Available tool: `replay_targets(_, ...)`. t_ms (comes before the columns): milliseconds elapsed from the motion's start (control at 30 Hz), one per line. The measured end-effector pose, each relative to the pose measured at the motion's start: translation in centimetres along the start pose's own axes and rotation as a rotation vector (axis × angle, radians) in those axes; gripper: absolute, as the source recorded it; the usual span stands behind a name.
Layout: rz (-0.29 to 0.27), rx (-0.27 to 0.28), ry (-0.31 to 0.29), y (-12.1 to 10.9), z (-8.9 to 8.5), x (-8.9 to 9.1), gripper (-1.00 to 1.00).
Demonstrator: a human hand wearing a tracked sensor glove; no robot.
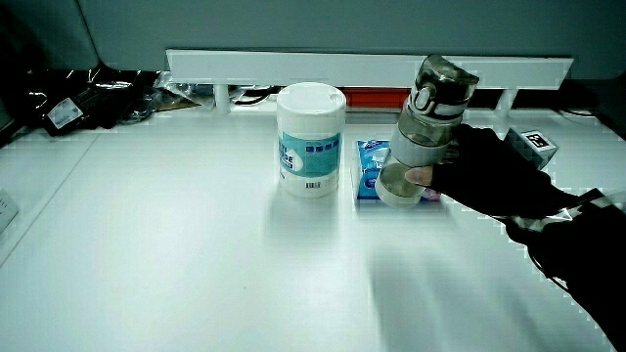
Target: Place bottle
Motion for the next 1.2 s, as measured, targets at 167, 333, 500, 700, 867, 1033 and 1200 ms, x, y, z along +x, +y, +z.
replay_targets(167, -0.053, 0.063, -0.024, -0.2, 1.4, 2.1, 0.00)
replay_targets(333, -0.114, 0.099, -0.021, -0.8, 2.0, 4.5, 0.00)
replay_targets(500, -0.164, 0.120, -0.012, -1.0, 2.1, 6.6, 0.00)
replay_targets(700, -0.208, 0.141, 0.010, -1.5, 1.9, 8.9, 0.00)
replay_targets(867, -0.246, 0.140, 0.018, -1.6, 1.5, 10.2, 0.00)
replay_targets(1033, -0.246, 0.143, 0.055, -1.7, 1.3, 10.8, 0.00)
replay_targets(1200, -0.258, 0.137, 0.060, -1.7, 1.2, 10.8, 0.00)
